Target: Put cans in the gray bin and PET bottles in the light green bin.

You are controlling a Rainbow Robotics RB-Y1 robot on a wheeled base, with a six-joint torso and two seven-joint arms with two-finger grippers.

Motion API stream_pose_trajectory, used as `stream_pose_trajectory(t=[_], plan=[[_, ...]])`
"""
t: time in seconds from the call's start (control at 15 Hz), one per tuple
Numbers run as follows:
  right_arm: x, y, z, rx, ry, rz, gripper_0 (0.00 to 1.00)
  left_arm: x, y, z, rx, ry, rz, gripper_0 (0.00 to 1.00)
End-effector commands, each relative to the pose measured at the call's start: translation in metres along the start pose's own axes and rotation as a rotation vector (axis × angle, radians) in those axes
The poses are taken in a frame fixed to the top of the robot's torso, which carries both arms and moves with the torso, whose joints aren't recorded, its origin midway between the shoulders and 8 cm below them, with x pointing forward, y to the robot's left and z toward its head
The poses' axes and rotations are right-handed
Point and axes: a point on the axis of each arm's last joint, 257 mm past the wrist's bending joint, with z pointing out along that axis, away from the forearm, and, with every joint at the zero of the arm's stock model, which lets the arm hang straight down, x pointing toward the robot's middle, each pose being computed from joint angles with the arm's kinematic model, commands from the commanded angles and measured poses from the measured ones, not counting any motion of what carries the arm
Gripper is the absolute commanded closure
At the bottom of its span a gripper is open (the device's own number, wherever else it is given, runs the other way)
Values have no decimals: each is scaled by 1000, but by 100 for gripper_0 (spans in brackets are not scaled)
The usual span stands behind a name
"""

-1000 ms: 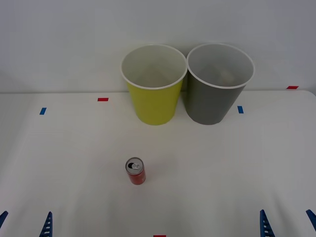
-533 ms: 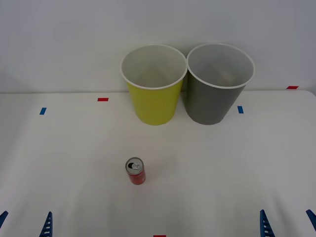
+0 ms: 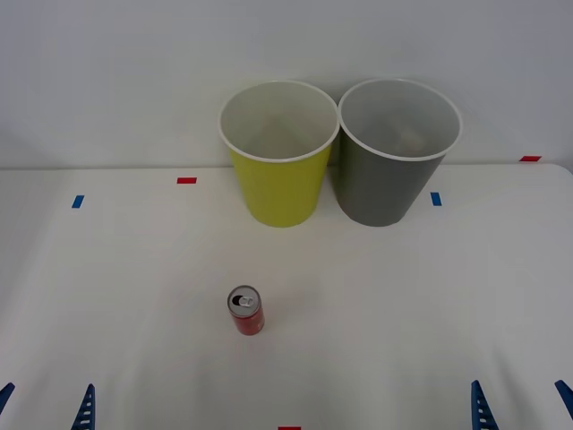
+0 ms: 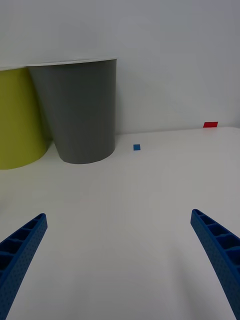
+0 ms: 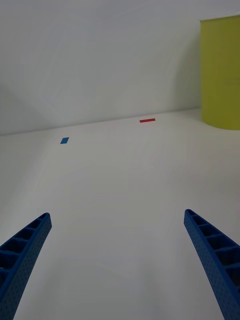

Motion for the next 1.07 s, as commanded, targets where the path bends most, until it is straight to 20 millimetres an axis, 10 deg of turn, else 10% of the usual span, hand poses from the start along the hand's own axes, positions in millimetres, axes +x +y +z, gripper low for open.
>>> stream_pose_trajectory(t=[0.07,1.07], plan=[[0,0,0,0,0,0,0,0,0,0,0,0,0,9],[0,0,0,0,0,0,0,0,0,0,0,0,0,9]])
